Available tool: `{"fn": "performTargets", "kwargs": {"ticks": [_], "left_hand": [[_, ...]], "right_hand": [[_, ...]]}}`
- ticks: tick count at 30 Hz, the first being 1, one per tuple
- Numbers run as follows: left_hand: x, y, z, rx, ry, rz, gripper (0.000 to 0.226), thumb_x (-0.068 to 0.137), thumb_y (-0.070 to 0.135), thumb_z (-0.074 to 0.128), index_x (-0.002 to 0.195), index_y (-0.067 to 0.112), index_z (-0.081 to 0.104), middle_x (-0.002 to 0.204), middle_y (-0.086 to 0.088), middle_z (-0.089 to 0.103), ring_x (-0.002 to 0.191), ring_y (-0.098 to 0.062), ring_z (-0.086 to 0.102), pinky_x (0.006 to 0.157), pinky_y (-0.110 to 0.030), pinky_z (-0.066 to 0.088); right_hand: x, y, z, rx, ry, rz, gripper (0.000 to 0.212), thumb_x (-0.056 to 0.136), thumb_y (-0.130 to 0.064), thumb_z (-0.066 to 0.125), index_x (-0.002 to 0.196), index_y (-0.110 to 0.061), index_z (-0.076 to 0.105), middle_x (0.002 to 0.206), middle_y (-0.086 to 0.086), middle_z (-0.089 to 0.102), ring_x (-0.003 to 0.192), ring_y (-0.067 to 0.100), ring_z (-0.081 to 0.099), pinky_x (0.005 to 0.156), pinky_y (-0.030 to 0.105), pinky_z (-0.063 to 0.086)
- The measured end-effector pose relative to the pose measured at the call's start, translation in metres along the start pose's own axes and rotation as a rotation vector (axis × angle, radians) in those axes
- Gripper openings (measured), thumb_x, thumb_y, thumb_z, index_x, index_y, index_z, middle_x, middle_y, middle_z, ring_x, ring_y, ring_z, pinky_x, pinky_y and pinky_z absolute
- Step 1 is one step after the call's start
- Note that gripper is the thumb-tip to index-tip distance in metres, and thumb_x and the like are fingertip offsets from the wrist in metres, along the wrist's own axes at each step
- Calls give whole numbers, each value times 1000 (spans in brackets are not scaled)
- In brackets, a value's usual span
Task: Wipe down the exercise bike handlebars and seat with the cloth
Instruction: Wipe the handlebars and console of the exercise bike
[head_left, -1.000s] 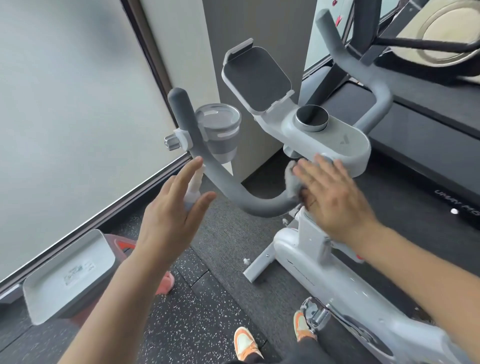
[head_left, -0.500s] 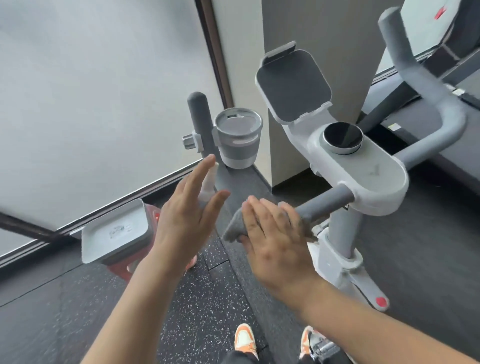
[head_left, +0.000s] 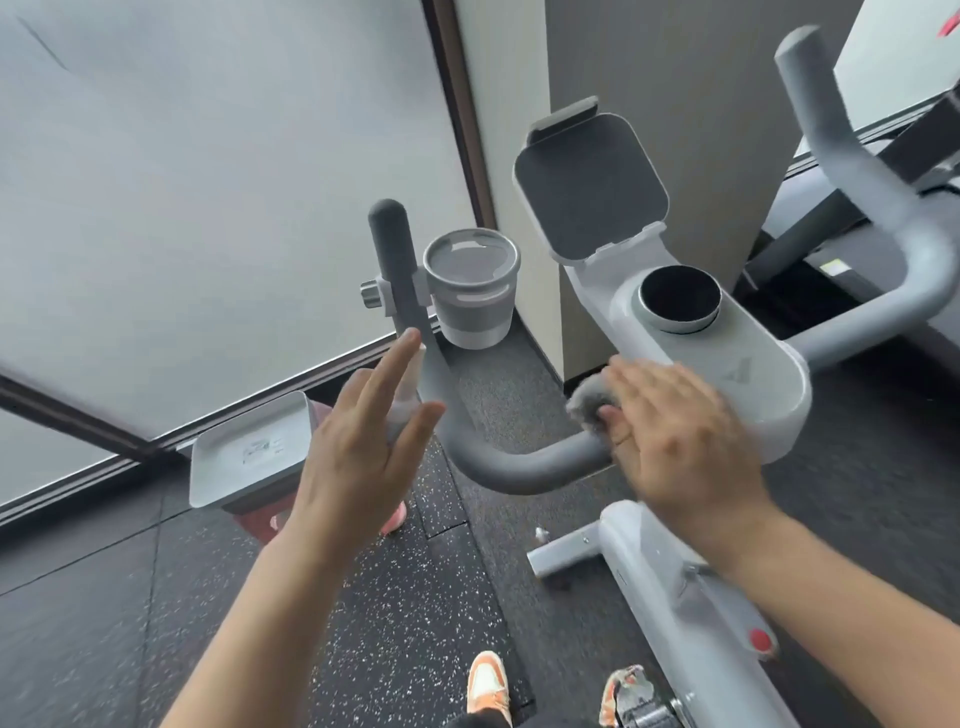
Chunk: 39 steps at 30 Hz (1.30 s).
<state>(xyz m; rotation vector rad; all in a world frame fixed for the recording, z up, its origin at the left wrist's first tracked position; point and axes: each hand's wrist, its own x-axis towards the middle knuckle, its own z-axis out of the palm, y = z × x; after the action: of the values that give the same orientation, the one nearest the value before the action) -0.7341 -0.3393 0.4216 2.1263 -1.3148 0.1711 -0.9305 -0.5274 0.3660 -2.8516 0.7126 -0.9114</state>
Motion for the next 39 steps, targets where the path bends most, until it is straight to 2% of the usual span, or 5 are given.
{"fn": "performTargets", "kwargs": {"ticks": [15, 22, 26, 32, 39], "left_hand": [[5, -37, -21, -11, -8, -46, 59, 96, 44, 51, 149, 38, 26, 120, 0, 55, 103, -15, 56, 80, -37, 50], [11, -47, -21, -70, -14, -15, 60, 95, 41, 53, 149, 41, 26, 125, 22, 39, 111, 14, 38, 85, -22, 37], [17, -56, -26, -90, 9, 30, 59, 96, 46, 51, 149, 40, 25, 133, 18, 37, 117, 25, 30, 90, -3, 29], [22, -73, -40, -95, 16, 47, 58, 94, 45, 51, 147, 38, 29, 125, -2, 56, 103, -8, 51, 81, -24, 36], [20, -94, -48, -109, 2, 88, 58, 95, 40, 52, 148, 38, 28, 126, 19, 43, 102, 17, 40, 82, -22, 36]], "right_hand": [[30, -144, 39, 42, -240, 95, 50, 98, -21, 51, 143, -3, 41, 152, 28, 28, 137, 41, 38, 107, 51, 40], [87, -165, 41, 118, -428, 311, 71, 104, -36, 18, 136, 2, -33, 151, 29, -28, 146, 39, -11, 122, 43, 9], [124, -170, 57, 90, -271, 338, 70, 102, -35, 14, 138, 7, -29, 151, 34, -22, 146, 42, -9, 122, 42, 7], [149, -175, 63, 66, -208, 384, 81, 104, -40, 30, 143, 8, -22, 152, 37, -17, 144, 48, -7, 120, 50, 13], [113, -175, 51, 182, -335, 593, 82, 99, -51, 33, 149, 6, 1, 156, 31, 10, 142, 38, 26, 113, 38, 29]]}}
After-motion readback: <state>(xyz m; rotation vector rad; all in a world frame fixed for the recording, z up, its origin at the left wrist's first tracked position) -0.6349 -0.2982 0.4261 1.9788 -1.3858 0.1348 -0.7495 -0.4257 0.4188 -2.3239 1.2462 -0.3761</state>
